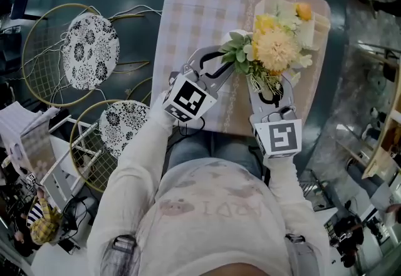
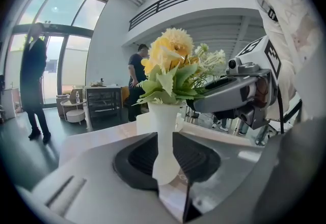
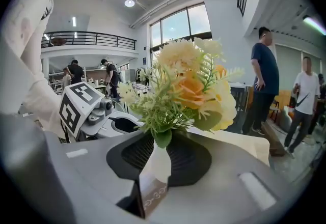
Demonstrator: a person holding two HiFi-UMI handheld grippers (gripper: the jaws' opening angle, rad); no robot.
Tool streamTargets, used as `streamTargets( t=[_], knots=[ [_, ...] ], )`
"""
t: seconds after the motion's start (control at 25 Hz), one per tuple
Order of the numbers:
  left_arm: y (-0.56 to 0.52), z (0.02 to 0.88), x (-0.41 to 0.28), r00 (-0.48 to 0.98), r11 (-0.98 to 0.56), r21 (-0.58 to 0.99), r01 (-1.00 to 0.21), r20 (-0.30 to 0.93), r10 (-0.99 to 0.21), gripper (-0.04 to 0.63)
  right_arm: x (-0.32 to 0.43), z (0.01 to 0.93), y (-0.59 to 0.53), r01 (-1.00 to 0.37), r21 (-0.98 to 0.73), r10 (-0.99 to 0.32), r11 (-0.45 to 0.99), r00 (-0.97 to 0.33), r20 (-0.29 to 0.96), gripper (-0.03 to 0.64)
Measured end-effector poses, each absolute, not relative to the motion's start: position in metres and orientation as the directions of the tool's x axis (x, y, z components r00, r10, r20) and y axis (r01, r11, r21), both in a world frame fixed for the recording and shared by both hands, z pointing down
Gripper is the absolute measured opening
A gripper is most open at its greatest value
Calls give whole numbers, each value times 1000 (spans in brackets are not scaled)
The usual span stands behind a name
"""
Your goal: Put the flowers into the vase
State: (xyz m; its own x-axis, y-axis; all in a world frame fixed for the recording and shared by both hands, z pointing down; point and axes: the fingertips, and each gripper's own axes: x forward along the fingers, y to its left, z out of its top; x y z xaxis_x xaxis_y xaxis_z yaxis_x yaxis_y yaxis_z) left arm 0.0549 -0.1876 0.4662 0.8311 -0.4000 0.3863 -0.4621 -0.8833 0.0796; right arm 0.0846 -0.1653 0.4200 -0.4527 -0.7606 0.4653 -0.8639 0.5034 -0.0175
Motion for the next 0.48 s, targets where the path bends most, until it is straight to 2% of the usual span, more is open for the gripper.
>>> streamTargets(
  t=[0.2, 0.48],
  knots=[
    [-179, 467, 50, 822, -878, 75, -473, 397, -409, 0, 85, 425, -158, -873, -69, -759, 482, -456, 465, 80],
    [-157, 460, 44, 817, -875, 67, -479, 399, -417, 1, 89, 435, -146, -888, -154, -766, 433, -452, 457, 84]
  ],
)
